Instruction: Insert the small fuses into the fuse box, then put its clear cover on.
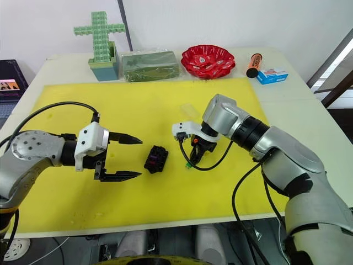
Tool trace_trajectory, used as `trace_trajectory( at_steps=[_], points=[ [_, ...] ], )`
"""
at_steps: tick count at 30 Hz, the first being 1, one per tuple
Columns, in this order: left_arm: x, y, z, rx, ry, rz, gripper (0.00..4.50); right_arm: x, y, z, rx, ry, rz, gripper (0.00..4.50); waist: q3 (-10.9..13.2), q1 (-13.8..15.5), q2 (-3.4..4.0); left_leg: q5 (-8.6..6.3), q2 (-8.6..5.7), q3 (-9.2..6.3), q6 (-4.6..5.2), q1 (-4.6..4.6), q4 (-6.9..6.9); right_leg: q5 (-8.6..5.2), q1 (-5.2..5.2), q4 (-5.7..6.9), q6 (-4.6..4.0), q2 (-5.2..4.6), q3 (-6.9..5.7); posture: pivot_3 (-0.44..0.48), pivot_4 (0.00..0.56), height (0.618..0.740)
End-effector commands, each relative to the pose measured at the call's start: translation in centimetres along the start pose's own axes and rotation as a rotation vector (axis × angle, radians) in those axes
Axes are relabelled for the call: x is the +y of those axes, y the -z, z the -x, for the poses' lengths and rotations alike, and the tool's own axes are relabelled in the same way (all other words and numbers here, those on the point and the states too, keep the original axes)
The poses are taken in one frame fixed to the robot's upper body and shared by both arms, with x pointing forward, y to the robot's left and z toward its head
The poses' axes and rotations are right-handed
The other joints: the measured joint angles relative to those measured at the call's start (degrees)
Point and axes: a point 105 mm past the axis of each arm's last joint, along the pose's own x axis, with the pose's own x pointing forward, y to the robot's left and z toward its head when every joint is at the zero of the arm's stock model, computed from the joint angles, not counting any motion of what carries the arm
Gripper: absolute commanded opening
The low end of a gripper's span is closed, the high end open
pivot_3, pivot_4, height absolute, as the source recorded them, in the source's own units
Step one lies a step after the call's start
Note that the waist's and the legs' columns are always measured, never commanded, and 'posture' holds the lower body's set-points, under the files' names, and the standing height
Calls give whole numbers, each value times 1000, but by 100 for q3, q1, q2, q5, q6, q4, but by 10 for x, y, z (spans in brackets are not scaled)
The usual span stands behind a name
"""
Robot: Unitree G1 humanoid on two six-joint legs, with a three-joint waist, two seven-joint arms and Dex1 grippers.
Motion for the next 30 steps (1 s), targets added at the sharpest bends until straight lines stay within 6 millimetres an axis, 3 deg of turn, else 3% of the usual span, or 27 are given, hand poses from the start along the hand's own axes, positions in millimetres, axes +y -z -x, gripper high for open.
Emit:
trace_trajectory(
  at_steps=[1,4,15,19,25,30],
  points=[
    [-2,-8,-1,-17,-5,-46,4500,-3,-15,14,-43,46,30,1436,0,-1,0,0,0,0,0,0,0,0,0,1,1,0,0,0,150,740],
    [-2,-7,-1,-19,-6,-45,4500,-4,-22,18,-68,51,30,2437,0,0,0,0,0,0,0,0,-1,1,-1,3,2,0,0,0,150,740],
    [0,-9,-1,-20,-12,-49,4500,2,-22,50,-185,88,-19,2437,1,24,1,0,-1,-1,0,-1,1,1,-1,3,2,0,0,0,150,740],
    [2,-9,-1,-23,-19,-49,4500,18,-15,63,-303,48,-121,2437,0,15,0,0,-1,-1,0,-1,0,1,-1,2,1,-1,0,0,150,740],
    [2,-9,-1,-34,-26,-46,4500,38,-7,67,-483,4,-302,2437,0,12,-1,0,0,-3,0,2,-3,1,-1,4,2,0,-1,0,150,740],
    [1,-12,-3,-46,-13,-52,4500,35,17,62,-635,23,-528,2437,-4,44,-7,0,-4,-4,0,0,2,0,3,2,0,-6,-1,0,150,740]
  ],
)
